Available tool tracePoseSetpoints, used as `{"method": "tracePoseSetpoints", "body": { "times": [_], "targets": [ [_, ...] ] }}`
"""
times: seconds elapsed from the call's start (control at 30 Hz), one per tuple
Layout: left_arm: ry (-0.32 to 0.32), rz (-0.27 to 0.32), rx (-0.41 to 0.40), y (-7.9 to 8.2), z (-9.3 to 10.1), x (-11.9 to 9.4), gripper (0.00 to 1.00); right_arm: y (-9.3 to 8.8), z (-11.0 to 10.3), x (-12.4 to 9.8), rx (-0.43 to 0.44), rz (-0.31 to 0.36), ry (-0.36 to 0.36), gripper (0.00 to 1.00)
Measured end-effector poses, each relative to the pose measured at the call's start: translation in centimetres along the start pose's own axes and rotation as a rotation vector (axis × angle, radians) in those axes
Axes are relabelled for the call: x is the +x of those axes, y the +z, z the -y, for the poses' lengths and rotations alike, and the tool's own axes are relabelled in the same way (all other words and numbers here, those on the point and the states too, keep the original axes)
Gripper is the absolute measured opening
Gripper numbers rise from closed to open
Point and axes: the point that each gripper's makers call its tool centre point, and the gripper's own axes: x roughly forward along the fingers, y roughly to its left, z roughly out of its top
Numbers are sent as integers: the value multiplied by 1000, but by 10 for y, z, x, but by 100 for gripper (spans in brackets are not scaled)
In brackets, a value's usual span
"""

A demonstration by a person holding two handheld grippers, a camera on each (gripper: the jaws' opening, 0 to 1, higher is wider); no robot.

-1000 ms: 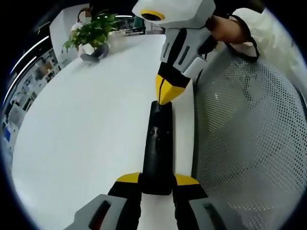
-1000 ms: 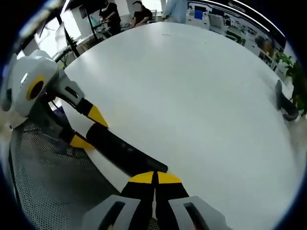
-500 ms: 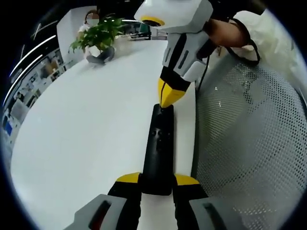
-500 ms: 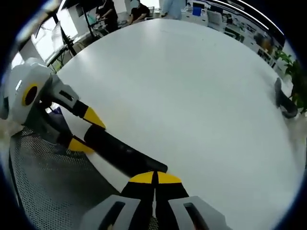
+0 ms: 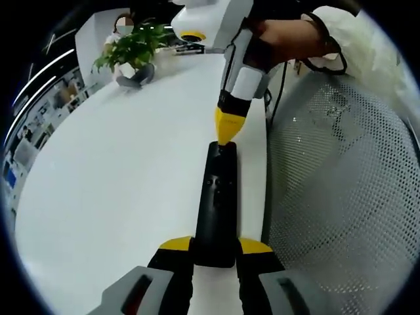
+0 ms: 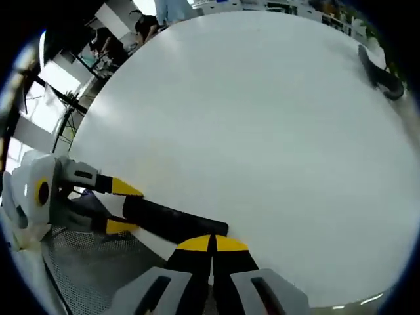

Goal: Press the specified remote control buttons in sequence, fully releasing each button before pressing the next.

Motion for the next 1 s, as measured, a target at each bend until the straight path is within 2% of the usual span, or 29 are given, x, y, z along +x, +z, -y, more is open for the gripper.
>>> {"method": "tracePoseSetpoints", "body": {
  "times": [0.23, 0.57, 1.0],
  "targets": [
    [-1, -2, 0, 0, 0, 0, 24, 7, 0, -6, -12, 34, -3, 0],
    [0, -7, 0, 0, 0, 0, 24, 9, -13, -7, 22, 41, 74, 0],
    [0, -7, 0, 0, 0, 1, 24, 1, -15, 4, 20, 9, 89, 0]
  ]
}}
